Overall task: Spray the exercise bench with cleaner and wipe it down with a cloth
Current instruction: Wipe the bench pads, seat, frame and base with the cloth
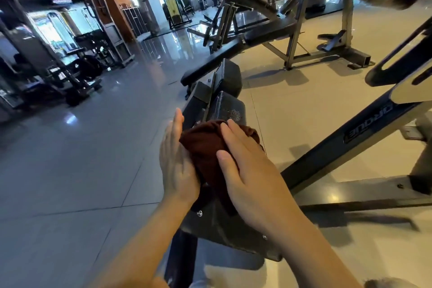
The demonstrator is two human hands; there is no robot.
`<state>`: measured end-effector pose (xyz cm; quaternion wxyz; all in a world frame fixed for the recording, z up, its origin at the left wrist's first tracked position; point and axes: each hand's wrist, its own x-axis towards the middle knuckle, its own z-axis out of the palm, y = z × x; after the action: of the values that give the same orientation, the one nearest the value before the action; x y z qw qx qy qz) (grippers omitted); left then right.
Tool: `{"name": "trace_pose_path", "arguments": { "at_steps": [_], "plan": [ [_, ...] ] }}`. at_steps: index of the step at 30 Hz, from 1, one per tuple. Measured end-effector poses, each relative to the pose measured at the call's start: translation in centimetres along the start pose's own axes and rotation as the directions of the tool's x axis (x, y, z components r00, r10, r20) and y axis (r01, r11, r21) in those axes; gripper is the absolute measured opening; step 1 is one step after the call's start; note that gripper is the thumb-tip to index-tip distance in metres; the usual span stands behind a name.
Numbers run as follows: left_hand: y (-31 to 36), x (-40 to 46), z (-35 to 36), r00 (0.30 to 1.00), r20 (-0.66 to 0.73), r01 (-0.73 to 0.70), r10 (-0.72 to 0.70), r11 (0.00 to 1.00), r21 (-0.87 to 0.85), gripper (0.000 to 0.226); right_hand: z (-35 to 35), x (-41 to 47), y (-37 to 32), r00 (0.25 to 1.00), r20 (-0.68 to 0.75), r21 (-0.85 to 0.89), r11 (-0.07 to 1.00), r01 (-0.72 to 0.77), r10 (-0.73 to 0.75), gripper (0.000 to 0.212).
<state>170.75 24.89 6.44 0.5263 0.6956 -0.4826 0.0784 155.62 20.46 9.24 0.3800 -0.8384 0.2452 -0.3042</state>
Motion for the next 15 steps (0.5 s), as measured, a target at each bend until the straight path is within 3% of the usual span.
{"name": "trace_pose_path", "arguments": {
  "at_steps": [5, 11, 15],
  "plan": [
    [1.6, -0.1, 0.6, 0.999, -0.025, 0.033, -0.032, 0.999, 0.034, 0.044, -0.9, 4.1, 1.8, 0.996, 0.087, 0.078, 0.997, -0.008, 0.002, 0.049],
    [1.5, -0.3, 1.0, 0.998, -0.058, 0.025, -0.019, 0.994, 0.107, 0.053, -1.9, 13.0, 4.5, 0.993, 0.056, 0.1, 0.989, -0.105, 0.099, 0.048],
    [1.7, -0.2, 0.8, 0.998, -0.036, 0.058, -0.055, 0.995, 0.087, 0.053, -1.7, 10.7, 3.9, 0.997, -0.012, 0.181, 0.981, -0.075, 0.078, 0.047]
  ]
}}
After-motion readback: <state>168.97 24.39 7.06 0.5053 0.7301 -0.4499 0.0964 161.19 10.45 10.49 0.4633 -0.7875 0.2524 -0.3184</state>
